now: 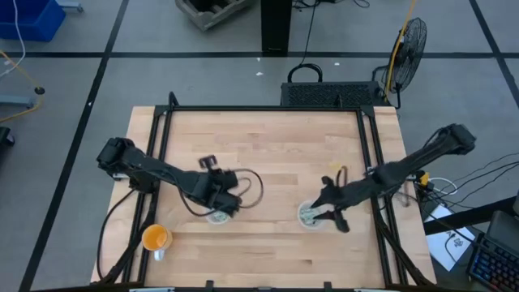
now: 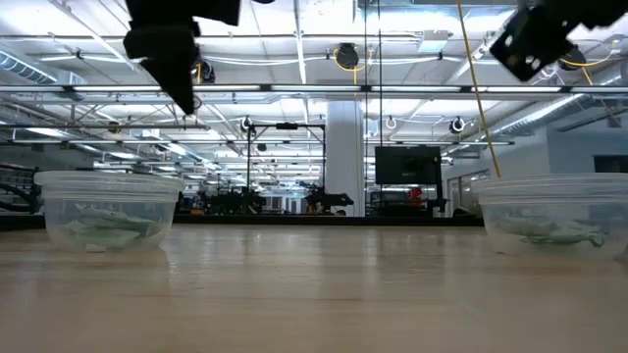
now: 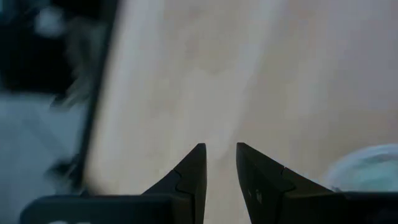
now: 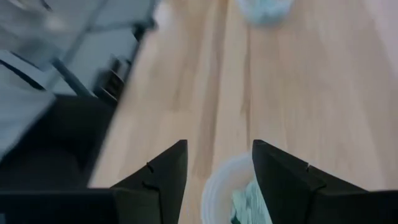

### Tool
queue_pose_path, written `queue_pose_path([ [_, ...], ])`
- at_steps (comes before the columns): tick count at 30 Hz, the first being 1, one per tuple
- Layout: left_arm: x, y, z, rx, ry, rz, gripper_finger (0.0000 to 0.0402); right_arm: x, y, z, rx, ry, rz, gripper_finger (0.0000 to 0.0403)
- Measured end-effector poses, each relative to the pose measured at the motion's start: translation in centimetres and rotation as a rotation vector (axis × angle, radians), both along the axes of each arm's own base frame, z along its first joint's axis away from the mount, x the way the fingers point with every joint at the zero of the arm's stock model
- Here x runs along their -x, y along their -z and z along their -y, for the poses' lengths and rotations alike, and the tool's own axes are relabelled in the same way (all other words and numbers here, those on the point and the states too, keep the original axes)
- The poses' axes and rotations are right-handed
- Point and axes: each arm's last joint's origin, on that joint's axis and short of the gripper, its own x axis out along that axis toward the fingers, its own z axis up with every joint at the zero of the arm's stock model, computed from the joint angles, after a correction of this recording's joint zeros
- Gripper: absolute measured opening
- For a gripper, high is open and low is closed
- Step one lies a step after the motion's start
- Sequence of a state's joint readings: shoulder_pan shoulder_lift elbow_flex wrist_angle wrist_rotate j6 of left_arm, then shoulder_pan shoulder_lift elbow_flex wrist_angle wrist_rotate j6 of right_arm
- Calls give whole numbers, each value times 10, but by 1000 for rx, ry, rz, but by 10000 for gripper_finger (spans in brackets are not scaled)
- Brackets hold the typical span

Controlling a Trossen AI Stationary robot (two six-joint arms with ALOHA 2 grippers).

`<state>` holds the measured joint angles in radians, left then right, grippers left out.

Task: Pick and place Stevia / Truvia into bins
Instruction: Return to Home Position

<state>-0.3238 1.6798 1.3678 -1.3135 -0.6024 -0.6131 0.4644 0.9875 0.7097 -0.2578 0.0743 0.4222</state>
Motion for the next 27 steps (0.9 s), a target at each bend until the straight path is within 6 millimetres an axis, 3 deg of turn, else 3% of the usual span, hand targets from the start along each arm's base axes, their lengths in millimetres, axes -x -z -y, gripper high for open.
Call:
queue_pose_path([
  [5,32,-24,-22,-91,-255,10,93,25,-27,12,16,-51,164,172],
  [8,56,-43,-30,-61,-218,101,93,35,-37,18,-4,-54,228,172],
  [11,89,-64,-42,-18,-289,209,93,46,-41,21,-90,-47,207,171],
  [15,148,-81,-55,121,-345,406,93,53,-43,25,-154,-30,185,171],
  [18,187,-74,-63,134,-364,578,93,55,-37,26,-125,-43,193,171],
  [21,210,-50,-71,133,-367,760,93,54,-20,25,-78,-66,190,171],
  [24,218,-23,-73,209,-297,879,93,53,-1,24,-88,-96,196,171],
  [27,213,-1,-68,298,-161,960,93,56,6,25,-135,-140,241,171],
])
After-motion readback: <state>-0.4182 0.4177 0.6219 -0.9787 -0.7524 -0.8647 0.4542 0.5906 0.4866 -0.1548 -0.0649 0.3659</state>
